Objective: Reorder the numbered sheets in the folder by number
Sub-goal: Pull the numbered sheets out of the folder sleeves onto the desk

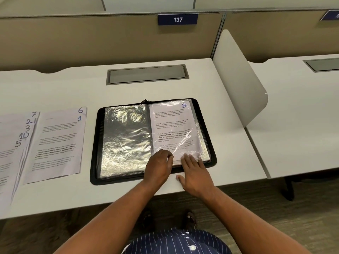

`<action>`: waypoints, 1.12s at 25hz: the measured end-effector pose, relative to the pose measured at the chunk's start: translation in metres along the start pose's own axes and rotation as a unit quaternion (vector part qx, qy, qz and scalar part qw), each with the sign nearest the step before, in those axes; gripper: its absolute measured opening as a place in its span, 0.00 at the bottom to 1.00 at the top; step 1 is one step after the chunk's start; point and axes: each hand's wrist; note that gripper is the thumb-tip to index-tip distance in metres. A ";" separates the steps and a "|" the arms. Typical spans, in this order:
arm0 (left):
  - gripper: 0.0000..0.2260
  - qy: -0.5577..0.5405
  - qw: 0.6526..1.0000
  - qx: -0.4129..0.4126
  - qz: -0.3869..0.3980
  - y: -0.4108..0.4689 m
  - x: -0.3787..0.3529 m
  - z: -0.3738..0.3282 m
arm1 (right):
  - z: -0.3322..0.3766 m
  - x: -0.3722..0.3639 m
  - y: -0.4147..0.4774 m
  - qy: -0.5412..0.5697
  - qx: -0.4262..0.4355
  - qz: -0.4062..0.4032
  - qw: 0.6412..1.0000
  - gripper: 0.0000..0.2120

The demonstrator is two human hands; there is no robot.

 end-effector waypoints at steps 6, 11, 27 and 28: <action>0.24 0.065 0.997 0.014 0.038 -0.019 -0.004 0.006 | -0.004 -0.017 -0.044 -0.041 0.034 -0.045 0.998 0.35; 0.45 0.100 0.978 0.144 0.116 -0.040 -0.015 0.014 | -0.004 -0.011 -0.063 0.066 0.013 -0.059 0.996 0.31; 0.36 0.005 0.983 0.173 0.067 -0.086 -0.004 -0.012 | -0.037 0.019 -0.038 0.602 -0.377 -0.208 0.672 0.13; 0.35 -0.025 0.978 0.199 0.054 -0.091 -0.003 -0.014 | -0.040 0.019 -0.047 0.608 -0.371 -0.198 0.673 0.12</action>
Point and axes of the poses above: each hand's wrist, its own y-axis towards the middle knuckle, its own x-axis out of the back of the hand, z = x × y, and after that the axes turned 15 degrees about y, right-handed
